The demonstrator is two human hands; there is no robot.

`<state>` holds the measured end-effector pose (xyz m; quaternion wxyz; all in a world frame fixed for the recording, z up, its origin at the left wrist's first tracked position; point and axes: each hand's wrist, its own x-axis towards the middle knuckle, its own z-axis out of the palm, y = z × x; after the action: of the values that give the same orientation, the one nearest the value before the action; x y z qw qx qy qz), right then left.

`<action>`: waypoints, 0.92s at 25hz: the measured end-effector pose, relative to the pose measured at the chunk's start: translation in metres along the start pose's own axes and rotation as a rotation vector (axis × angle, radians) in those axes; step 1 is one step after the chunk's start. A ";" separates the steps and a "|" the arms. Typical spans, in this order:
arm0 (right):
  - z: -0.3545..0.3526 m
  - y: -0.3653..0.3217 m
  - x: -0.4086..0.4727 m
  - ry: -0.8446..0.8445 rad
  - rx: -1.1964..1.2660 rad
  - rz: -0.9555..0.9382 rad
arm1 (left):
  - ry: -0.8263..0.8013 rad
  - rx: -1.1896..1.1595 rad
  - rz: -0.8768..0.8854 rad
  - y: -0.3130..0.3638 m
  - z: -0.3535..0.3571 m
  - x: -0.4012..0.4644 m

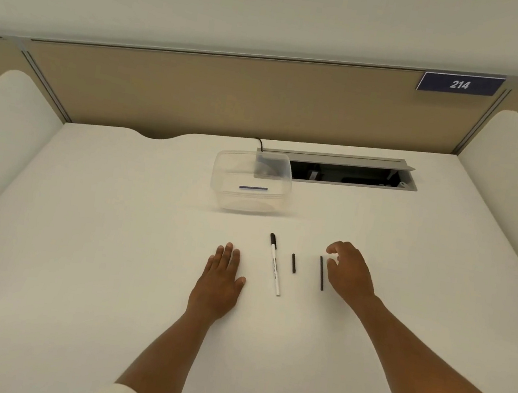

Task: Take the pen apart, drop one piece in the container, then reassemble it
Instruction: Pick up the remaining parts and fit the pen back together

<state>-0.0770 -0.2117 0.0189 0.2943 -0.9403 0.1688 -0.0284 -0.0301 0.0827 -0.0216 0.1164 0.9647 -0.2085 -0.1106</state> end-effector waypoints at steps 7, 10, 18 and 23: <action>0.010 0.021 -0.035 -0.055 -0.046 0.072 | -0.027 0.003 -0.017 0.012 0.001 -0.007; 0.009 0.027 -0.044 -0.045 -0.041 0.053 | -0.025 0.017 0.008 0.017 -0.004 -0.007; 0.006 0.028 -0.047 -0.072 -0.037 0.054 | -0.021 0.073 0.081 0.044 -0.013 0.000; 0.003 0.027 -0.045 -0.075 -0.042 0.052 | 0.001 0.109 0.182 0.054 -0.021 0.008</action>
<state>-0.1273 -0.2161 0.0030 0.2812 -0.9419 0.1826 0.0181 -0.0379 0.0349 0.0112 0.0733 0.9467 -0.3012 -0.0873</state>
